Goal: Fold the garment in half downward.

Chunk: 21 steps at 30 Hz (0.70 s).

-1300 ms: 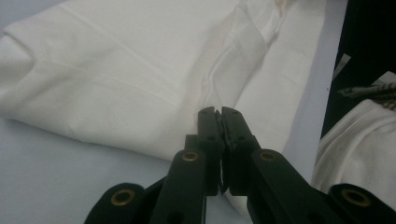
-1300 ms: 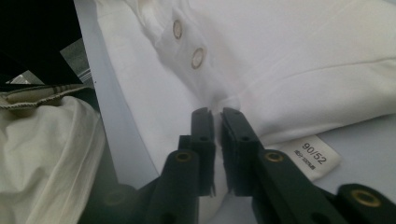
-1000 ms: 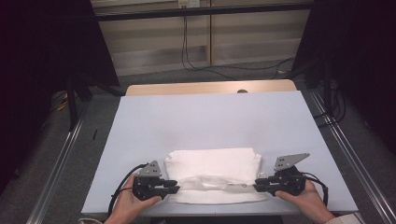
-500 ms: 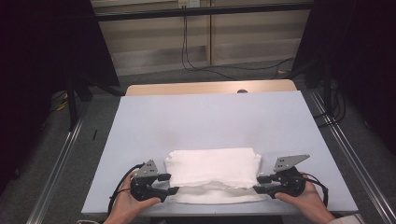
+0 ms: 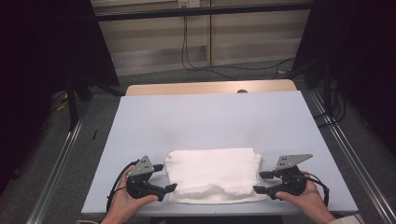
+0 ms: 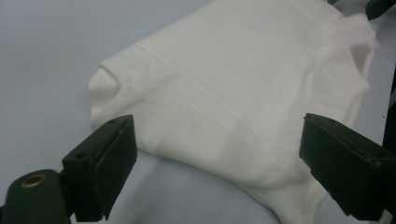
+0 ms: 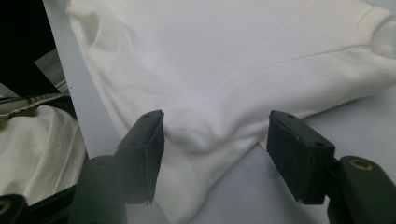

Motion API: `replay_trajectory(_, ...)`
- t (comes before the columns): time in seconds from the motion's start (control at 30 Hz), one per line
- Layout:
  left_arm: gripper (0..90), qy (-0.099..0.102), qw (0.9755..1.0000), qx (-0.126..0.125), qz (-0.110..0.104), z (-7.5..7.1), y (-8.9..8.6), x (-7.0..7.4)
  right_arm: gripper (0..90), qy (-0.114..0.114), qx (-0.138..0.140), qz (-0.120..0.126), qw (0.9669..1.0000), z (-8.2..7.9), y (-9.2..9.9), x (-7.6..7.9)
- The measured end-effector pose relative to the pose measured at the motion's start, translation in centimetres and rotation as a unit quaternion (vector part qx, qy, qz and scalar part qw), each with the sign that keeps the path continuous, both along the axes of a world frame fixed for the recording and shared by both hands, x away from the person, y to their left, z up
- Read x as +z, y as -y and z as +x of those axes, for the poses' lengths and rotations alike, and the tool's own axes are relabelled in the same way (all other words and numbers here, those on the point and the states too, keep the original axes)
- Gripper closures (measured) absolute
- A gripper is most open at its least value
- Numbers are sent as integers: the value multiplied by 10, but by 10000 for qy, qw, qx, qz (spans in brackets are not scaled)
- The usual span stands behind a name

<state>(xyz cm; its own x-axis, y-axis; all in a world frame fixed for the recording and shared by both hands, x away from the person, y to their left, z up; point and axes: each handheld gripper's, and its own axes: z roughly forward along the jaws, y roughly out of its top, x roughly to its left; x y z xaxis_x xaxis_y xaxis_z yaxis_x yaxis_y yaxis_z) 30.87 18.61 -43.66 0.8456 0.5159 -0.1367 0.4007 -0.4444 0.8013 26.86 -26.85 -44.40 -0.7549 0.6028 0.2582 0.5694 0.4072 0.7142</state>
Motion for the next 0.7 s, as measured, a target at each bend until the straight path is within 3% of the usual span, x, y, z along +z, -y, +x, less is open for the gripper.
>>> replay_trajectory(0.17, 62, 133, 9998, 116, 27, 2, -2, 0, 295, 36, -169, 59, 9998, 2, 2, 1)
replay_trajectory(0.23, 57, 170, 9997, 156, -55, 2, -2, 1, 272, 76, -248, 80, 9996, 2, 3, 1)
replay_trajectory(0.33, 49, 187, 9995, 201, -154, 3, -4, 2, 214, 194, -391, 152, 9989, 3, 4, 2)
replay_trajectory(0.43, 46, 326, 9989, 298, -181, 4, -6, 3, 175, 355, -551, 244, 9976, 3, 7, 4)
replay_trajectory(0.57, 40, 405, 9977, 451, -318, 5, -11, 6, 141, 636, -835, 335, 9939, 3, 11, 7)
replay_trajectory(0.7, 37, 543, 9957, 553, -499, 5, -17, 9, 103, 1020, -1210, 458, 9863, 2, 16, 11)
